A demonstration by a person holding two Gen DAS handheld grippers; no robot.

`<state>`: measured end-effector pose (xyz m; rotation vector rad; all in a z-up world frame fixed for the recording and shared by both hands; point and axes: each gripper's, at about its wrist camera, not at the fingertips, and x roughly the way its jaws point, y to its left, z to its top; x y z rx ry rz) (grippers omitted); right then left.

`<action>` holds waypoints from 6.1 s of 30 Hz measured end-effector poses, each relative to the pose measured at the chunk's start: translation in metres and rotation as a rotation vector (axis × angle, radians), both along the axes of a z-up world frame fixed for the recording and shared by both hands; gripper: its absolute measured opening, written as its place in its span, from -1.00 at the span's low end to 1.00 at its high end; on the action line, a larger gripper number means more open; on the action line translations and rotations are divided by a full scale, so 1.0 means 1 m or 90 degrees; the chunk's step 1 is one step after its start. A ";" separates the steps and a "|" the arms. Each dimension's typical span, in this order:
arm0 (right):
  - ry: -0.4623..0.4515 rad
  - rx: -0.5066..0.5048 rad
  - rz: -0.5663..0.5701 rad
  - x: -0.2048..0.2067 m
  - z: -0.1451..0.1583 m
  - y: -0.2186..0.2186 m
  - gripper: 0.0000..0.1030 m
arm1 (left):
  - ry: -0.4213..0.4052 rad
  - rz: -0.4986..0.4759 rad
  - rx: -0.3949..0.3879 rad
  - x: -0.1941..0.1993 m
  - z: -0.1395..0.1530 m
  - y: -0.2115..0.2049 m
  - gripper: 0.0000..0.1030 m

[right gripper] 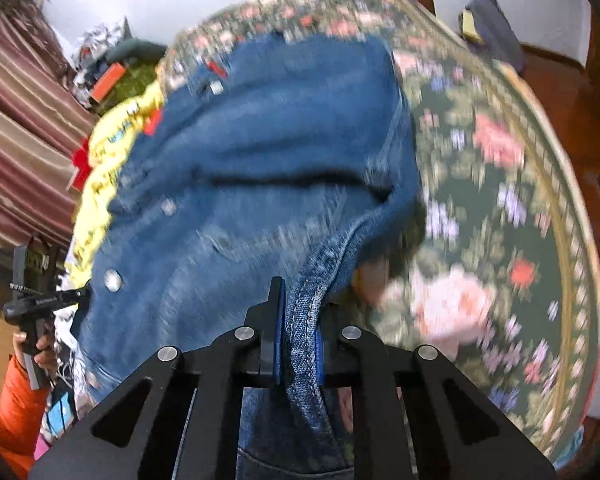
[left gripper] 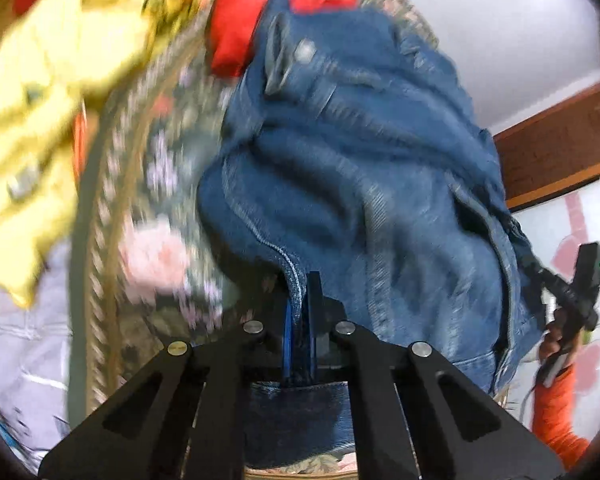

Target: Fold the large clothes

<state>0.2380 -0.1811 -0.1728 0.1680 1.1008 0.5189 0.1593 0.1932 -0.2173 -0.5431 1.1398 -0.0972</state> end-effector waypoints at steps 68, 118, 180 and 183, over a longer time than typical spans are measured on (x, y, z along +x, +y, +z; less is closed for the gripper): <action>-0.126 -0.038 0.015 0.066 0.024 0.023 -0.75 | -0.150 0.033 0.182 0.098 0.056 0.008 -0.80; -0.161 -0.215 0.093 0.103 -0.012 0.097 0.10 | -0.075 -0.104 0.324 0.178 -0.011 -0.050 0.19; -0.121 -0.194 -0.090 0.092 -0.002 0.029 0.67 | -0.080 0.068 0.395 0.105 -0.014 0.033 0.71; -0.123 -0.188 -0.092 0.089 0.002 0.031 0.67 | -0.074 0.098 0.376 0.099 -0.009 0.038 0.70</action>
